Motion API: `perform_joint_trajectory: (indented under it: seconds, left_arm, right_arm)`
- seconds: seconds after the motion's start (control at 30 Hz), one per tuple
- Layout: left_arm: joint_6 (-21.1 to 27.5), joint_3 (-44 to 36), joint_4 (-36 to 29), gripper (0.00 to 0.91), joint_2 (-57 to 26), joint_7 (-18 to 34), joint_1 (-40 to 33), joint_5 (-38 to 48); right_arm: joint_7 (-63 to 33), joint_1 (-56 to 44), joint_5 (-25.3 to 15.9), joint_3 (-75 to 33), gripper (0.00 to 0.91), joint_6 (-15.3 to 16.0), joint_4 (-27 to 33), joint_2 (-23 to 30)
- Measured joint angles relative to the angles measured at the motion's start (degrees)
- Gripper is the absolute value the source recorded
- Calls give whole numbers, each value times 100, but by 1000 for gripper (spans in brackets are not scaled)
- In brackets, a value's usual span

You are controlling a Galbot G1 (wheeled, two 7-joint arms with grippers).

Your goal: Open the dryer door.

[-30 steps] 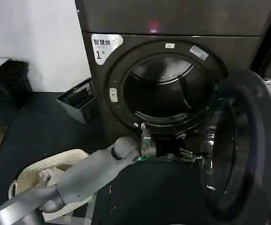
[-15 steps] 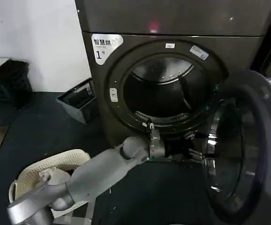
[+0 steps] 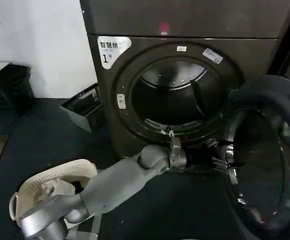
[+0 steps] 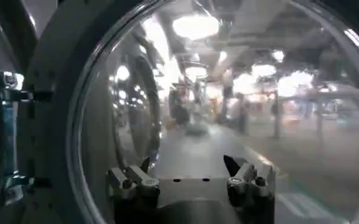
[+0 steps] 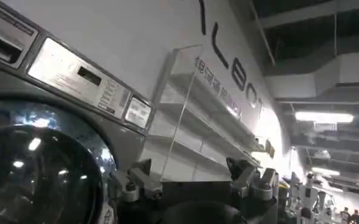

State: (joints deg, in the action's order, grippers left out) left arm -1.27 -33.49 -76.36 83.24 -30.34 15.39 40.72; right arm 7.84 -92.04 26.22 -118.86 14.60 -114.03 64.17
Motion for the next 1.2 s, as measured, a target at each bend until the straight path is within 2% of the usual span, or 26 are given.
perform_joint_trajectory:
  seconds: [0.77, 1.2]
  left_arm:
    - [-175, 50, 214, 907, 483, 752, 16, -289]
    - [-395, 64, 228, 907, 511, 937, 23, -377]
  right_arm:
    - [-1, -96, 14, -19, 907, -2, -145, 153]
    - [-4, -95, 16, 3, 907, -11, -157, 130]
